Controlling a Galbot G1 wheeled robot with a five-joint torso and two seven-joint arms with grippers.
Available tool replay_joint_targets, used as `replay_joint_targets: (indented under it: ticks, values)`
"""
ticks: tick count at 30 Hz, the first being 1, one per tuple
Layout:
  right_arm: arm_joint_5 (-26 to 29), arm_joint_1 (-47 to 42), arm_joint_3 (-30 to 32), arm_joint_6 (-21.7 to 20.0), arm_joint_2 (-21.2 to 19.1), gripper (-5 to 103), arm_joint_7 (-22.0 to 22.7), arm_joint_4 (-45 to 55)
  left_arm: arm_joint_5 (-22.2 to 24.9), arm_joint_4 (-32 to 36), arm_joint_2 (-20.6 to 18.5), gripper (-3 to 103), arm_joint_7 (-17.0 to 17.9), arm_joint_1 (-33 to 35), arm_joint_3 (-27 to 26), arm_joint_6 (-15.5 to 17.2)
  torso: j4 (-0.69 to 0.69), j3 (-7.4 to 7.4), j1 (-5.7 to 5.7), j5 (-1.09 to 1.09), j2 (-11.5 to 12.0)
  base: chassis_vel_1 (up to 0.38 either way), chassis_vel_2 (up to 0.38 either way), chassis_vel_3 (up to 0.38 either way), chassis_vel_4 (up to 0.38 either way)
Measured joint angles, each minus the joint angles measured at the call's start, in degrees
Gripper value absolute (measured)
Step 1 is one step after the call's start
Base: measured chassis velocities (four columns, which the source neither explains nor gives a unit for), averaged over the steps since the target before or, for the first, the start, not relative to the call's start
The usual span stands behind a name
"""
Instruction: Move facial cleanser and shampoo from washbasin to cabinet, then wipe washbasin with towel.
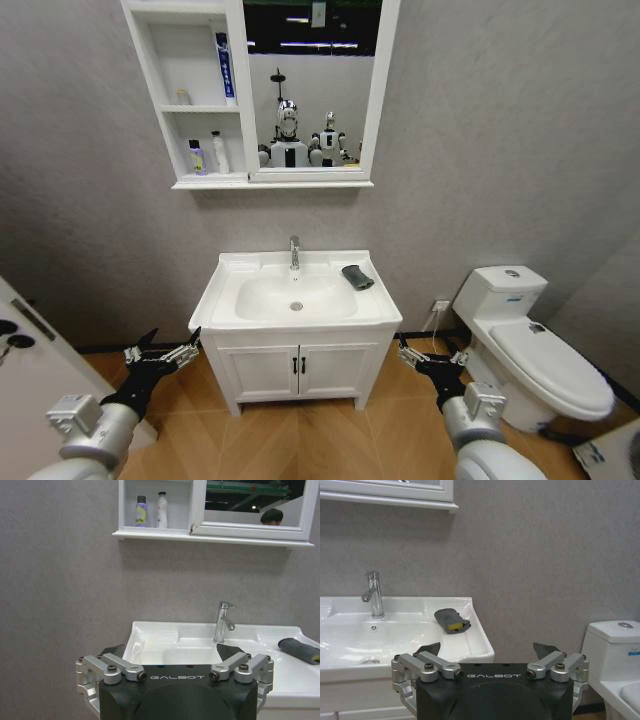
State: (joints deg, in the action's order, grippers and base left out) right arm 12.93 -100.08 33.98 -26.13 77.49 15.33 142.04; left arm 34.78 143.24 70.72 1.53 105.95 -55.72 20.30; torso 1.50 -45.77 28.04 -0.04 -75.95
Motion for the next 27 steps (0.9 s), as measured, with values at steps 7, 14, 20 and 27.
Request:
replay_joint_targets:
  ticks: [7,14,20,27]
  values:
    - [-0.1,0.7,-0.5,-0.8,-0.3,100,-0.2,-0.1,0.0,0.0,0.0,100,0.0,0.0,0.0,0.0,-0.01,-0.03,0.05,0.05,0.0,0.383,-0.374,-0.358,0.360]
    - [-0.7,0.1,-0.8,-0.8,-0.3,100,-1.0,-0.2,0.0,0.0,0.0,100,0.0,0.0,0.0,0.0,0.00,0.01,-0.01,-0.05,0.0,0.343,-0.356,-0.341,0.347]
    - [-1.4,0.1,-0.9,0.1,-0.4,100,-2.2,-0.9,0.0,0.0,0.0,100,0.0,0.0,0.0,0.0,0.00,0.01,-0.02,-0.03,0.0,0.332,-0.356,-0.351,0.356]
    - [-2.7,1.5,-1.3,1.7,-0.8,100,-2.8,-2.4,0.0,0.0,0.0,100,-0.1,0.0,0.0,0.0,0.06,-0.02,0.00,0.05,0.0,0.183,-0.201,-0.270,0.237]
